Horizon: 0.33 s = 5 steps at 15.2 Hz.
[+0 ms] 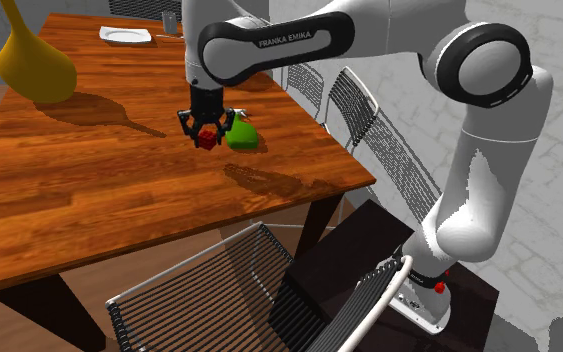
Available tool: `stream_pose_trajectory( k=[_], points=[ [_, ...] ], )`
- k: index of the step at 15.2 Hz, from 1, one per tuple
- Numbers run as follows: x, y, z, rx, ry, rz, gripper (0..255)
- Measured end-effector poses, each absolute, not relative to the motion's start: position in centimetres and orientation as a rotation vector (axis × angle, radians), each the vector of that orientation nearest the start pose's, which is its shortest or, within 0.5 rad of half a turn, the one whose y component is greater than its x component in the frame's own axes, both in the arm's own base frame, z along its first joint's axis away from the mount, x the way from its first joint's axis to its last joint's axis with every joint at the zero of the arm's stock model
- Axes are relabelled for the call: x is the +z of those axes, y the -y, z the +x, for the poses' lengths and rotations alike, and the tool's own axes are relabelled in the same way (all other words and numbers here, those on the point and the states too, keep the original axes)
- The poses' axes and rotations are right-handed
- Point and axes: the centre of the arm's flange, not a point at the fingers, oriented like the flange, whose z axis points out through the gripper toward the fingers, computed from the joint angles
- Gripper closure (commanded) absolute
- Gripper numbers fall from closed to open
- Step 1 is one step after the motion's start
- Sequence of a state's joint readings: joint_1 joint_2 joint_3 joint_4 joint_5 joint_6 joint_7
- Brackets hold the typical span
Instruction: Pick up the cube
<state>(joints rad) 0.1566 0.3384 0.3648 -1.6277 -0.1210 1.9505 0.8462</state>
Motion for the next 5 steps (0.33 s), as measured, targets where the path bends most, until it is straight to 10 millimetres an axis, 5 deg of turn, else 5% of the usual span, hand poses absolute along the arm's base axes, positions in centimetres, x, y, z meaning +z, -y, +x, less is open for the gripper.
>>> stream_pose_trajectory(
  k=[5],
  points=[
    [46.0,-29.7,58.2,-0.004,-0.467,-3.097,255]
  ],
)
